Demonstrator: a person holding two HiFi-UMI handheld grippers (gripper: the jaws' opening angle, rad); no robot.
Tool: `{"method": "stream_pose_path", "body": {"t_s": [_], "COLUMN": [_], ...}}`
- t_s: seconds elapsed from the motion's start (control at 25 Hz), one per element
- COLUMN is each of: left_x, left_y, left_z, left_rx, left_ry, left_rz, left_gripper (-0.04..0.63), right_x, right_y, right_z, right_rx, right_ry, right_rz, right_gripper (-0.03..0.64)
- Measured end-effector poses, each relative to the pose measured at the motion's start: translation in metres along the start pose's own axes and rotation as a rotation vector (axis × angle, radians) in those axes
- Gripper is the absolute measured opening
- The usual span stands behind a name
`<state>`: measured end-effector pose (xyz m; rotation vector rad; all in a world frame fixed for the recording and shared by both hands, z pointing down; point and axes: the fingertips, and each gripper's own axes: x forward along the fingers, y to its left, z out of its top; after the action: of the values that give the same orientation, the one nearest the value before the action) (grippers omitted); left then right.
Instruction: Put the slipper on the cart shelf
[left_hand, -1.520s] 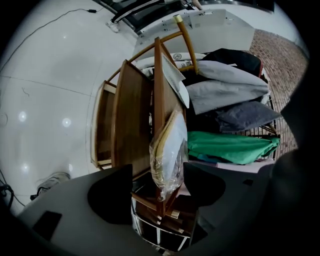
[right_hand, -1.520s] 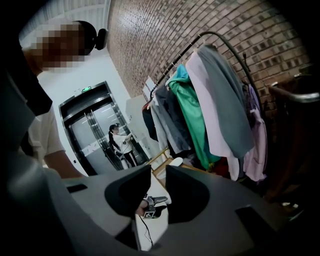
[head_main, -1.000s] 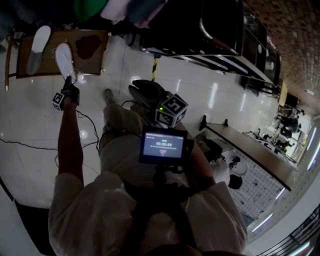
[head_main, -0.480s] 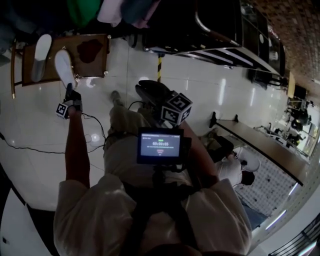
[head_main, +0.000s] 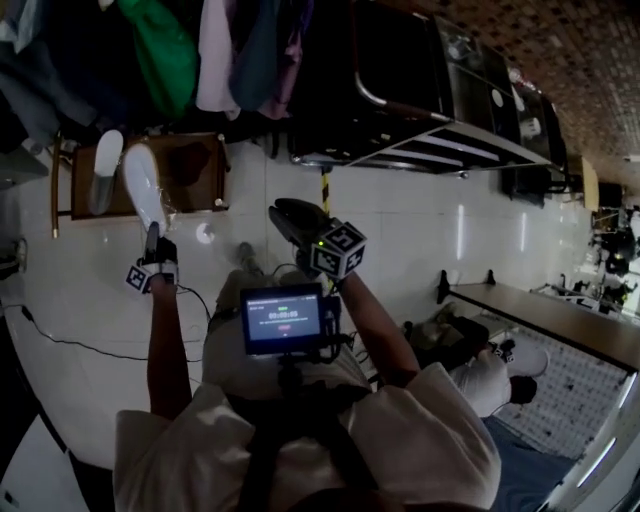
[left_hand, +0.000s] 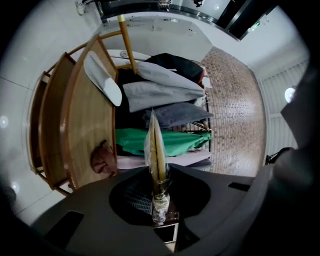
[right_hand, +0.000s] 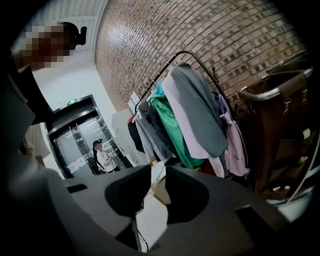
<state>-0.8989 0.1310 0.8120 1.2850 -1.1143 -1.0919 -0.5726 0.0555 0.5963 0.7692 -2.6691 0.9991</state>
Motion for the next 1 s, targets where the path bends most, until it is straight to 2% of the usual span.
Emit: {"method": "stream_pose_path", "body": {"t_s": [0.16,0.28,0.52,0.76,1.0], "left_x": [0.014,0.018,0.037,0.061,0.087], "left_y": [-0.064,-0.098,-0.152,-0.186,-0.202], "left_z": [-0.025,-0.048,-0.079,-0.126,-0.177], "left_rx": [0.054,0.082,0.129,0.168,0.163], "left_ry": [0.076,0.157,0.245,0.341,0.363], "left_rz": [-0.119,-0.150,-0.218,-0.256,-0.280], "left_gripper": [0.058,0.058,0.058,0.058,0.058], "right_x": [-0.015,-0.033,-0.061,-0.098,-0.155], "right_y": [-0.013,-0.019,-0.038,-0.059,-0.088], "right_z": [0.015,0.023,0.034,0.040,0.054], "right_rx": [0.023,0.031,-0.053,-0.042,-0.055], "right_ry": [-0.073,-0.129,-0.195,-0.248,-0.292], "right_rz": [-0.015,-0.034,-0.096,-0.147,-0.238], "right_gripper": [0.107,0.101,0.100,0.092,0.084]}}
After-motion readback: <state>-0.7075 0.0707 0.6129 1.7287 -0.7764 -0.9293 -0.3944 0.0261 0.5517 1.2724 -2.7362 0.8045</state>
